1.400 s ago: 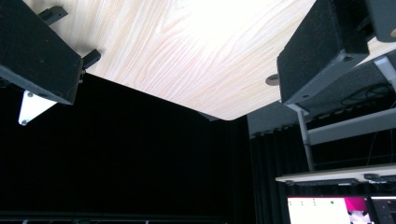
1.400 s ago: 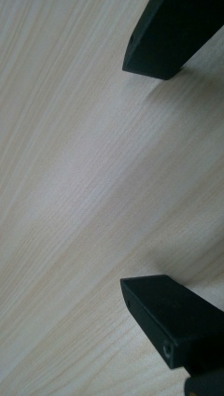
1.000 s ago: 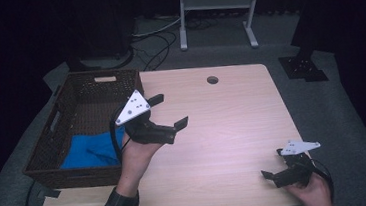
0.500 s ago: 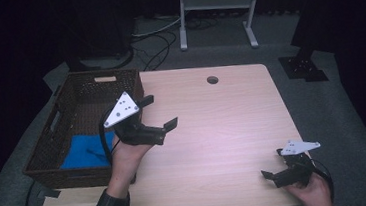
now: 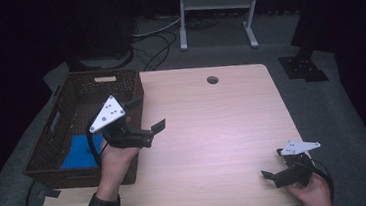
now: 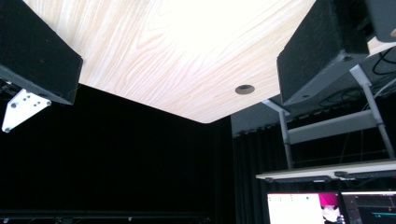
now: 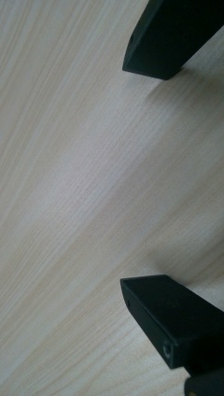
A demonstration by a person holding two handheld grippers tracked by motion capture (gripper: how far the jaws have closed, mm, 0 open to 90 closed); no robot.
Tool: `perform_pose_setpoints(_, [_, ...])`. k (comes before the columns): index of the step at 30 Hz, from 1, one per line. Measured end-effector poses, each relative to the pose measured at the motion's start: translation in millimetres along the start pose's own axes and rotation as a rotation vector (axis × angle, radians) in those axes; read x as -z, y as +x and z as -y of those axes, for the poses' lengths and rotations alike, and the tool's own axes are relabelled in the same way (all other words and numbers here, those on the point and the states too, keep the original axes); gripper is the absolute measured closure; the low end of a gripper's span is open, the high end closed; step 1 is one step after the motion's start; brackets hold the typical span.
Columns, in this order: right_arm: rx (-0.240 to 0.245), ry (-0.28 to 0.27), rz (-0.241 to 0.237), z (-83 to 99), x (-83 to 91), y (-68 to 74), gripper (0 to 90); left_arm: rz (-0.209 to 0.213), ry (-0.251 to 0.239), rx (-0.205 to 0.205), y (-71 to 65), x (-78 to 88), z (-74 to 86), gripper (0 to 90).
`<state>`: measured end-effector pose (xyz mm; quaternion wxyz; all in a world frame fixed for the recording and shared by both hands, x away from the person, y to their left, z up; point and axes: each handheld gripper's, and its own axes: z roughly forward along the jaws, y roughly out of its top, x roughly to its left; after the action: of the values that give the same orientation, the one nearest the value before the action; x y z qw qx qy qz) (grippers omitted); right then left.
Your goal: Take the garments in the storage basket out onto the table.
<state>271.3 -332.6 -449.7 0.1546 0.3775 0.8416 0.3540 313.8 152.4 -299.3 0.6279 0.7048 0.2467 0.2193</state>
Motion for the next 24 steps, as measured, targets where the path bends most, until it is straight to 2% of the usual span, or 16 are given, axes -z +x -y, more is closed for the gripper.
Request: perform_pose_setpoints(24, [-0.001,0.001,0.0,-0.1,0.1,0.1,0.0,-0.034,-0.012,0.01,20.6,14.8,11.6,0.0])
